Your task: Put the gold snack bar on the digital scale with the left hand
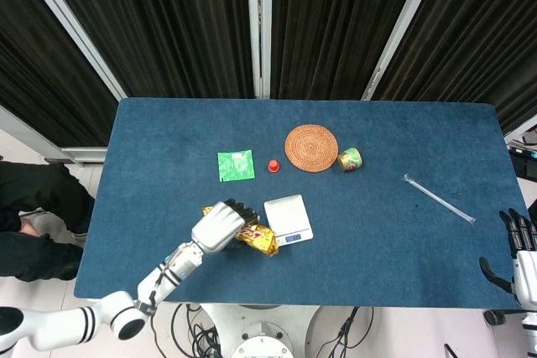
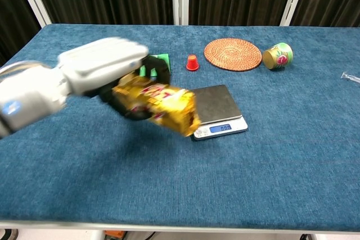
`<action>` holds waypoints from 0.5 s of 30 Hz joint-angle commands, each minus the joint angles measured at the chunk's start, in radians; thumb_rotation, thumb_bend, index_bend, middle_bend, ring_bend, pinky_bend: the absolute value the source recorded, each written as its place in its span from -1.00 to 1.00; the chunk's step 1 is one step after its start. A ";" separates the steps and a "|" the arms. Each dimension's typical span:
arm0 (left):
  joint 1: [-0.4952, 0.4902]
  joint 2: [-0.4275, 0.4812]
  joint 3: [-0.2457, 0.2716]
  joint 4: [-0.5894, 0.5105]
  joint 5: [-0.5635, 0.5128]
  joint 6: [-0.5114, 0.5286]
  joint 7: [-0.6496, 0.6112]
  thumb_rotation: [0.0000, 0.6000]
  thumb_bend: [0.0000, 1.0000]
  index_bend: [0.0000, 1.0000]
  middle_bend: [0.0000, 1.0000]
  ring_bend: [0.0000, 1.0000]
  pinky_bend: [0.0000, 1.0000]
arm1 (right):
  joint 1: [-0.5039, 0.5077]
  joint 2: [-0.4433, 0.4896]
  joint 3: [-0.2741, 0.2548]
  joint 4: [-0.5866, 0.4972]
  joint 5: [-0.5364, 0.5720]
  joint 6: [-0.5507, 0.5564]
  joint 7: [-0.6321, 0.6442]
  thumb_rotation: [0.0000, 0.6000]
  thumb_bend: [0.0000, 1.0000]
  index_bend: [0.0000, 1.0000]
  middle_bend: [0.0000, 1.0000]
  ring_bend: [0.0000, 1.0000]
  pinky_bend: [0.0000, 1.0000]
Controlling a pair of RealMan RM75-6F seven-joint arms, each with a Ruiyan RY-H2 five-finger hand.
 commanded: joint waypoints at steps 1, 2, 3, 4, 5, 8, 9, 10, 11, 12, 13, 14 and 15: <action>-0.066 -0.038 -0.055 0.012 -0.057 -0.061 0.014 1.00 -0.22 0.06 0.04 -0.19 -0.12 | -0.002 0.003 0.004 0.002 0.002 0.005 0.006 1.00 -0.53 -1.00 -1.00 -1.00 -1.00; -0.085 -0.055 -0.070 0.028 -0.072 -0.073 0.014 1.00 -0.21 0.05 0.04 -0.19 -0.12 | -0.003 0.005 0.006 0.001 0.002 0.010 0.012 1.00 -0.53 -1.00 -1.00 -1.00 -1.00; -0.100 -0.068 -0.079 0.042 -0.081 -0.082 0.015 1.00 -0.20 0.05 0.04 -0.19 -0.12 | -0.005 0.007 0.008 0.001 0.003 0.013 0.016 1.00 -0.53 -1.00 -1.00 -1.00 -1.00; -0.114 -0.081 -0.088 0.056 -0.090 -0.090 0.014 1.00 -0.19 0.05 0.04 -0.19 -0.13 | -0.007 0.009 0.009 0.001 0.004 0.015 0.020 1.00 -0.52 -1.00 -1.00 -1.00 -1.00; -0.134 -0.100 -0.098 0.074 -0.101 -0.100 0.011 1.00 -0.19 0.05 0.04 -0.19 -0.12 | -0.008 0.011 0.009 0.001 0.005 0.016 0.025 1.00 -0.52 -1.00 -1.00 -1.00 -1.00; -0.180 -0.149 -0.119 0.131 -0.129 -0.127 0.002 1.00 -0.19 0.05 0.04 -0.19 -0.13 | -0.009 0.018 0.009 -0.004 0.008 0.010 0.035 1.00 -0.52 -1.00 -1.00 -1.00 -1.00; -0.193 -0.164 -0.124 0.149 -0.140 -0.134 -0.001 1.00 -0.19 0.05 0.04 -0.19 -0.13 | -0.008 0.019 0.009 -0.005 0.008 0.009 0.037 1.00 -0.52 -1.00 -1.00 -1.00 -1.00; -0.205 -0.179 -0.128 0.167 -0.148 -0.140 -0.002 1.00 -0.19 0.05 0.04 -0.19 -0.13 | -0.008 0.020 0.010 -0.007 0.008 0.008 0.038 1.00 -0.52 -1.00 -1.00 -1.00 -1.00; -0.220 -0.198 -0.130 0.191 -0.154 -0.144 0.002 1.00 -0.19 0.05 0.04 -0.19 -0.13 | -0.008 0.020 0.010 -0.007 0.008 0.008 0.039 1.00 -0.52 -1.00 -1.00 -1.00 -1.00; -0.229 -0.211 -0.129 0.208 -0.158 -0.147 0.007 1.00 -0.19 0.05 0.04 -0.19 -0.13 | -0.008 0.019 0.011 -0.006 0.009 0.007 0.040 1.00 -0.52 -1.00 -1.00 -1.00 -1.00; -0.238 -0.223 -0.128 0.223 -0.161 -0.148 0.012 1.00 -0.19 0.05 0.04 -0.19 -0.13 | -0.008 0.019 0.011 -0.005 0.010 0.005 0.041 1.00 -0.52 -1.00 -1.00 -1.00 -1.00; -0.248 -0.239 -0.128 0.243 -0.167 -0.148 0.020 1.00 -0.19 0.05 0.04 -0.19 -0.13 | -0.008 0.018 0.012 -0.003 0.014 0.001 0.043 1.00 -0.52 -1.00 -1.00 -1.00 -1.00; -0.255 -0.252 -0.129 0.260 -0.172 -0.146 0.031 1.00 -0.18 0.05 0.04 -0.19 -0.13 | -0.007 0.017 0.012 0.000 0.017 -0.003 0.044 1.00 -0.52 -1.00 -1.00 -1.00 -1.00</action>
